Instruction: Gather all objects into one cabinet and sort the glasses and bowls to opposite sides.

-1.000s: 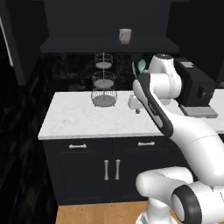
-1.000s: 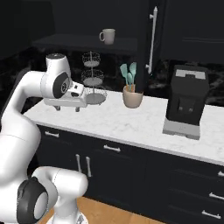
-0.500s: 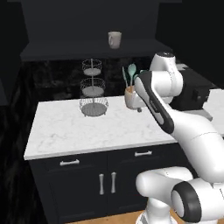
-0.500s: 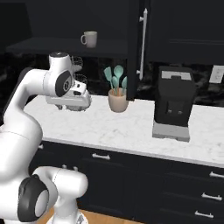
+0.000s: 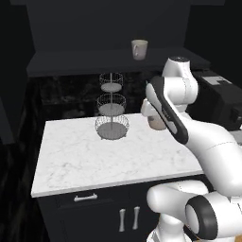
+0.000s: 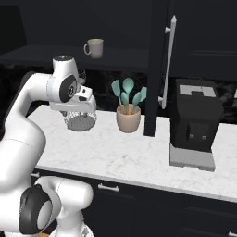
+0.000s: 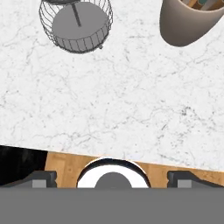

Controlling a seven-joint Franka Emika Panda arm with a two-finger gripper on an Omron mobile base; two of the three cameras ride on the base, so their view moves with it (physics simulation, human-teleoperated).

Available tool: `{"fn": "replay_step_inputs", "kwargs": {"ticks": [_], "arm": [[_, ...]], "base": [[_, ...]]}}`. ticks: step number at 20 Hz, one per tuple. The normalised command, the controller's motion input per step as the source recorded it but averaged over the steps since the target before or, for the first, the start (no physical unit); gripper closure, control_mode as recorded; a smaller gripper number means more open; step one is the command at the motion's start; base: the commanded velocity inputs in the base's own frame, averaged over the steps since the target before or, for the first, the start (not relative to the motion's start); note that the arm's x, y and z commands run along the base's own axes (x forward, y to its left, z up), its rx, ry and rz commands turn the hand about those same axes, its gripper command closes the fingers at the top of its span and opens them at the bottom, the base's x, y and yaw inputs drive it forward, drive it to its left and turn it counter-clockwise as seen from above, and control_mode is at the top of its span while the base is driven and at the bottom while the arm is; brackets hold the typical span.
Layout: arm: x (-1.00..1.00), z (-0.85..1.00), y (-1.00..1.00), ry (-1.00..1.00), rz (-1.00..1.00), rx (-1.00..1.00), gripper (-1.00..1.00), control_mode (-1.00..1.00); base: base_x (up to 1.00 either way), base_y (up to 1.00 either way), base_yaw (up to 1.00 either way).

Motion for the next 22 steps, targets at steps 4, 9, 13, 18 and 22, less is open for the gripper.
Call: {"fn": "replay_step_inputs", "kwargs": {"ticks": [4, 9, 13, 18, 22], "arm": [[0.0, 0.0, 0.0, 0.0, 0.0, 0.0, -1.0, 1.0], [0.0, 0.0, 0.0, 0.0, 0.0, 0.0, -1.0, 1.0], [0.0, 0.0, 0.0, 0.0, 0.0, 0.0, -1.0, 1.0], [0.0, 0.0, 0.0, 0.0, 0.0, 0.0, -1.0, 1.0], [-0.12, 0.55, 0.0, -0.42, 0.0, 0.02, -1.0, -1.0]], "base": [[0.45, 0.14, 0.0], [0.34, 0.09, 0.0], [0.03, 0.01, 0.0], [-0.05, 0.0, 0.0], [0.0, 0.0, 0.0]]}}
